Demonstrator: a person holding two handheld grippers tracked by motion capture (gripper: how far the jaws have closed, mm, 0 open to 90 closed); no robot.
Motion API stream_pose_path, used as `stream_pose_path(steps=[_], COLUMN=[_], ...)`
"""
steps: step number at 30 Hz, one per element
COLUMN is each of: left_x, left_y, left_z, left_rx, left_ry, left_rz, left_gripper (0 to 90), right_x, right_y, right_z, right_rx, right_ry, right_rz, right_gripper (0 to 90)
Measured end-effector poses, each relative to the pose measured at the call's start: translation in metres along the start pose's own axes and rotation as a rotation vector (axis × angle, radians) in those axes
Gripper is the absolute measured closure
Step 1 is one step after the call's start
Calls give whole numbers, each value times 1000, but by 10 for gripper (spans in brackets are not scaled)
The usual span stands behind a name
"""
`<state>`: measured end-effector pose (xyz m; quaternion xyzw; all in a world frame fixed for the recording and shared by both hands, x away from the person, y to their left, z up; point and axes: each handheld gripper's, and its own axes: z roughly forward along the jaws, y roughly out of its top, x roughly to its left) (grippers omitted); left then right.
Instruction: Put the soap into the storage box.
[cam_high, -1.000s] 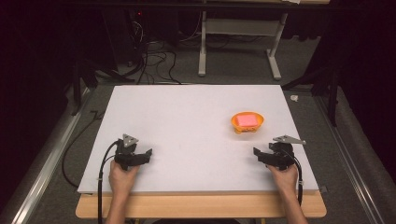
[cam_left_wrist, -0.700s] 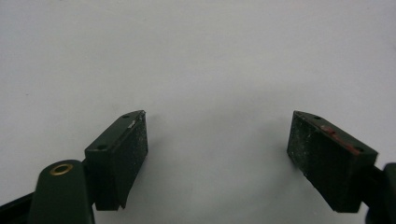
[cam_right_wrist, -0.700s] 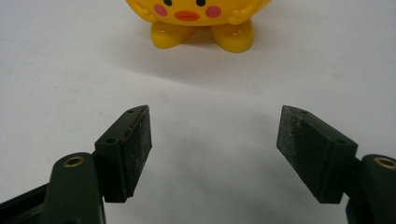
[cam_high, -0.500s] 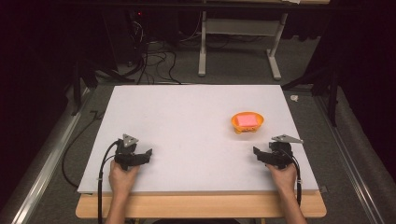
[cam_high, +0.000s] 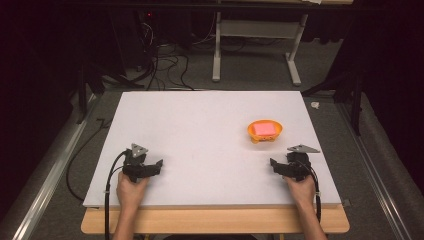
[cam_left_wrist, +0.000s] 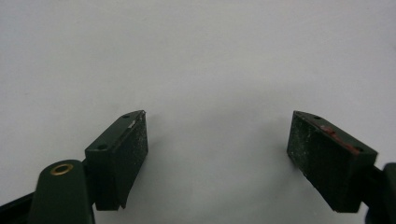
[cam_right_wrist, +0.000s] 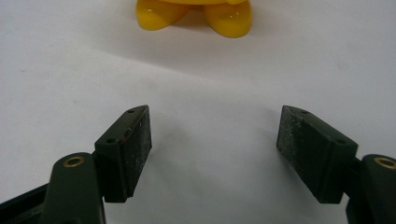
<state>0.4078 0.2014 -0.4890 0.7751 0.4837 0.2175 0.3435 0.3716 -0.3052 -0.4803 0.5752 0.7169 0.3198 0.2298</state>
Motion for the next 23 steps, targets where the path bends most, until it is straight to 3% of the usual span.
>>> stream_pose_path(steps=[3,6,23], left_x=[0,0,-1], left_y=[0,0,0], left_z=[0,0,0], left_rx=[1,0,-2], left_ry=[1,1,3], left_rz=[1,3,3], left_gripper=[208,208,208], right_x=[1,7,5], right_y=[0,0,-1], right_z=[1,2,2], right_rx=[4,13,12], right_ry=[-9,-40,-34], right_rz=[-7,-45,-42], right_gripper=[268,258,258])
